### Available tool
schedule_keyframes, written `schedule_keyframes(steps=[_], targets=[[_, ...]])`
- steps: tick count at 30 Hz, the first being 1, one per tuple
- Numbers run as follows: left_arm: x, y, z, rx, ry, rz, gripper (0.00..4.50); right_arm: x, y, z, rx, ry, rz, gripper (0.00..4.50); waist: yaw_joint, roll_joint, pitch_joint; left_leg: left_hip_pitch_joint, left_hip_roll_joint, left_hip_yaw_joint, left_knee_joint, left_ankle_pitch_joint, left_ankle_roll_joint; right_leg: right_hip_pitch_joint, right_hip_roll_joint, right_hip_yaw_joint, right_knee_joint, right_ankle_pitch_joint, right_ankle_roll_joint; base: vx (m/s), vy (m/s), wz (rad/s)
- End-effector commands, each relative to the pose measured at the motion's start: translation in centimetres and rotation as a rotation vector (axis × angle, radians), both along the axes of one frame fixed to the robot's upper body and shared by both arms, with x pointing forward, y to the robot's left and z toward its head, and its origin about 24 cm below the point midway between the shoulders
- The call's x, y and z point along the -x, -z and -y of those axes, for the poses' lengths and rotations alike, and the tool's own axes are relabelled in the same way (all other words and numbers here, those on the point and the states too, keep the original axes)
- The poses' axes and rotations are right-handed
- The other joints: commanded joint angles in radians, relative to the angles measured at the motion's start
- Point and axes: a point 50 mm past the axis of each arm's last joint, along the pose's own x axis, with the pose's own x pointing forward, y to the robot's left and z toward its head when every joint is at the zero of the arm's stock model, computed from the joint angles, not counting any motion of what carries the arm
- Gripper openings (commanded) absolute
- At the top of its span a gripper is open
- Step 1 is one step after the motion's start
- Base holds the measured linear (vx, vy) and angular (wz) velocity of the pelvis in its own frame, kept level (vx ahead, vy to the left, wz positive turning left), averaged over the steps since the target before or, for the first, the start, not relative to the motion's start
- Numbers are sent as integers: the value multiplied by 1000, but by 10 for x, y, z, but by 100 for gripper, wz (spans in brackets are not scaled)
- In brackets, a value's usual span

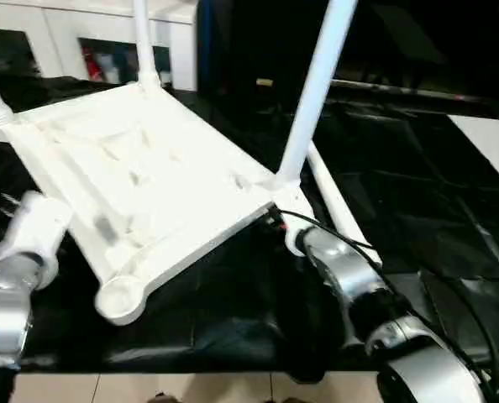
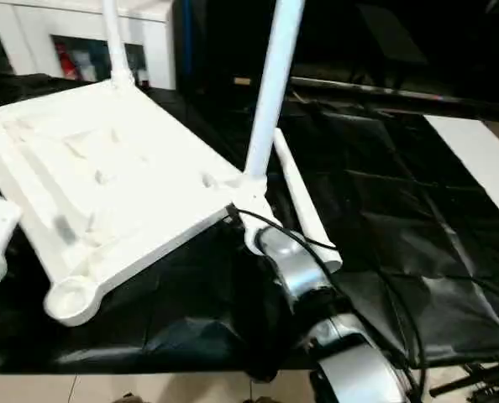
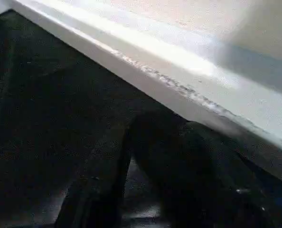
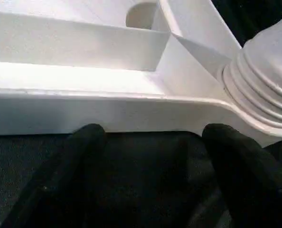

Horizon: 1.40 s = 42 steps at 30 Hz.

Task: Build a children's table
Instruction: Rotate table base

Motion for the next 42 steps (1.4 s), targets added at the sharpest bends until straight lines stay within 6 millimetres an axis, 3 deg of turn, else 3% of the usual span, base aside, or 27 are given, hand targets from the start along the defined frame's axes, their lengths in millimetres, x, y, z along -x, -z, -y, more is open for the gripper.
schedule_keyframes(steps=[1,4,9,13,16,19,20,22,25,26,27,28,29,30,32,33,36,39,40,42], targets=[[1,8,16,59,79,-50,211,-4,-10,-6,-33,-23,30,367,1,41,-61,12,18,-5,-83,-319,-42,44,-52,44,-61,-204,-180,0,0,0],[2,7,25,119,129,-68,211,-4,-12,-17,-57,-70,34,367,-1,37,-60,12,18,-5,-83,-325,-40,44,-52,45,-64,-223,-178,0,0,0],[-2,4,69,290,322,-88,211,0,-17,-36,-123,-178,33,367,1,38,-58,16,22,-5,-85,-343,-41,40,-54,46,-65,-251,-182,0,0,0],[-2,4,83,324,383,-98,211,1,-18,-39,-128,-190,32,367,6,36,-57,13,21,-6,-86,-348,-40,42,-56,46,-67,-267,-176,0,0,0],[-9,11,108,360,450,-90,211,-1,-22,-38,-139,-179,48,367,5,37,-58,17,21,-3,-84,-340,-42,39,-54,47,-70,-264,-165,0,0,0],[-27,14,124,336,468,-22,211,-8,-33,-24,-149,-105,86,367,11,32,-60,11,18,-4,-84,-309,-39,47,-54,47,-70,-257,-148,0,0,0],[-32,14,128,326,478,-2,211,-10,-36,-20,-153,-85,95,367,15,28,-62,14,16,-2,-82,-292,-34,47,-51,48,-70,-247,-134,0,0,0],[-38,13,131,319,473,20,211,-12,-40,-15,-159,-53,97,367,16,31,-62,9,15,-2,-82,-269,-33,50,-51,48,-68,-227,-132,0,0,0],[-43,13,134,316,462,38,211,-14,-44,-9,-166,-21,98,367,17,28,-67,11,16,0,-79,-239,-34,51,-52,47,-61,-176,-144,0,0,0],[-52,10,146,342,496,78,211,-20,-50,4,-113,36,79,367,17,44,-64,13,12,-2,-79,-223,-35,52,-47,47,-61,-160,-149,0,0,0],[-56,8,152,354,515,96,211,-22,-53,10,-86,63,70,367,17,35,-69,18,11,2,-74,-203,-34,51,-42,46,-61,-124,-152,0,0,0],[-56,8,152,354,515,96,211,-22,-53,10,-86,63,70,367,17,35,-69,18,11,2,-74,-203,-34,51,-42,46,-61,-124,-152,0,0,0],[-57,5,166,378,590,101,211,-28,-64,29,-49,148,53,367,18,44,-67,13,11,2,-75,-191,-37,56,-44,46,-59,-101,-158,0,0,0],[-56,2,173,389,648,99,211,-32,-73,44,-31,218,45,367,22,42,-73,16,12,2,-71,-171,-41,60,-45,46,-52,-73,-165,0,0,0],[-54,0,175,397,679,98,211,-34,-77,53,-24,256,38,367,21,37,-68,6,10,5,-69,-160,-39,64,-49,46,-51,-73,-166,0,0,0],[-53,-3,176,407,705,101,217,-36,-80,60,-17,289,28,396,21,37,-68,6,10,5,-69,-160,-39,64,-49,46,-51,-73,-166,0,0,0],[-40,-14,173,459,818,103,217,-42,-89,89,5,404,-34,408,20,36,-68,9,11,7,-67,-167,-48,61,-51,45,-50,-106,-174,0,0,0],[-33,-20,171,484,878,100,217,-43,-90,96,13,416,-83,441,12,35,-63,8,9,7,-68,-206,-45,60,-50,45,-60,-176,-158,0,0,0],[-24,-28,169,509,940,88,217,-41,-89,103,36,403,-163,441,7,28,-67,6,11,2,-69,-209,-45,67,-53,42,-51,-198,-165,0,0,0],[-14,-36,168,533,1015,56,217,-39,-87,110,38,406,-241,447,2,29,-62,9,13,5,-67,-217,-42,58,-50,44,-56,-205,-173,0,0,0]])
